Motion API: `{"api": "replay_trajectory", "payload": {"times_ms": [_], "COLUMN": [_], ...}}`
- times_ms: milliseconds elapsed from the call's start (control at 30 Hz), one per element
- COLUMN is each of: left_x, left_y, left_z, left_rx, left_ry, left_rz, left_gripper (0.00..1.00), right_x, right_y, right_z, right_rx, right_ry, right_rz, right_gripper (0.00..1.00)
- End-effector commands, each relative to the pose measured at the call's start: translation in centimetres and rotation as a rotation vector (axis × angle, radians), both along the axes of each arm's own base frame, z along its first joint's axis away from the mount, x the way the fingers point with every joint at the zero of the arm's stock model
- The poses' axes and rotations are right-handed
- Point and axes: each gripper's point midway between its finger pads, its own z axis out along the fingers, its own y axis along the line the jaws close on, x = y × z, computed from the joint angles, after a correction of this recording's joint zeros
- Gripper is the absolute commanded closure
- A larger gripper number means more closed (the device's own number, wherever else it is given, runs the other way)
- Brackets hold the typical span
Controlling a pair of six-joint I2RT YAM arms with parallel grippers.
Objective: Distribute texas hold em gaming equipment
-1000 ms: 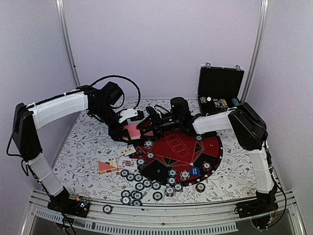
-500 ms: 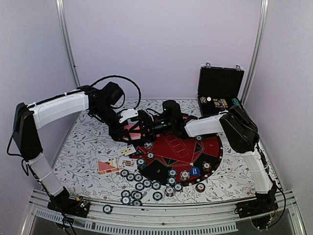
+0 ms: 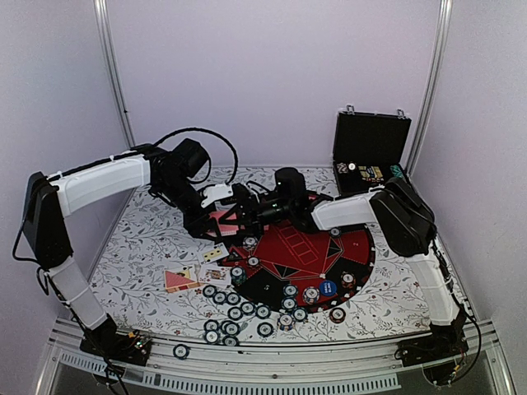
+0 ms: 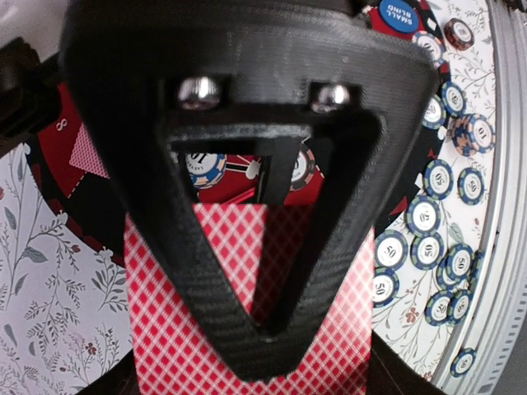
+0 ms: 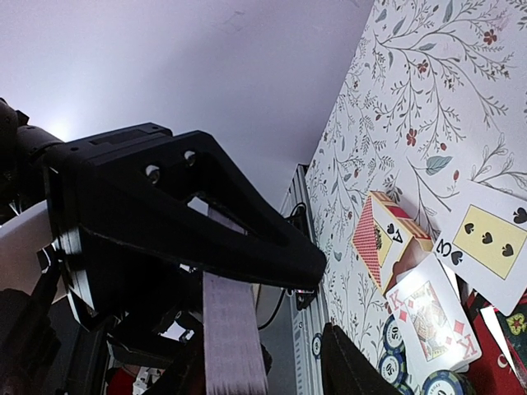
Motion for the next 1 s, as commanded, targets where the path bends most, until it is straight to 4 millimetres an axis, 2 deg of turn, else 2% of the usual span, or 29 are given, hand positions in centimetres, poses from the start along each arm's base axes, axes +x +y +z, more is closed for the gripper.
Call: {"api": "replay_trajectory", "payload": {"times_ms": [0, 300, 433, 500, 967], "left_x": [0.2, 0.1, 0.1, 0.2, 0.0], "left_y": [-1.3, -1.0, -0.8, -0.6, -0.2], "left_z": [1.7, 1.7, 1.4, 1.1, 0.5], "left_rx": [-0.055, -0.050, -0.039, -0.026, -0.011], "left_ry": [-0.031, -0.039, -0.039, -0.042, -0.038], "left_rz": [-0.021, -0.020, -0.020, -0.017, -0.017], "left_gripper": [0.82, 0.82, 0.82, 0.82, 0.82], "right_x": [1.0, 1.2, 1.4, 1.4, 1.3], "right_y": [-1.6, -2.7, -3.1, -3.4, -5.5], "right_z": [-1.0, -0.4, -0.1, 0.3, 0.8], "right_rx": [-0.035, -0.034, -0.032, -0.027, -0.034], "right_ry": [0.019, 0.013, 0.008, 0.004, -0.003], "right_rz": [-0.040, -0.052, -0.061, -0.063, -0.080], "right_gripper": [0.56, 0.58, 0.66, 0.74, 0.92]}}
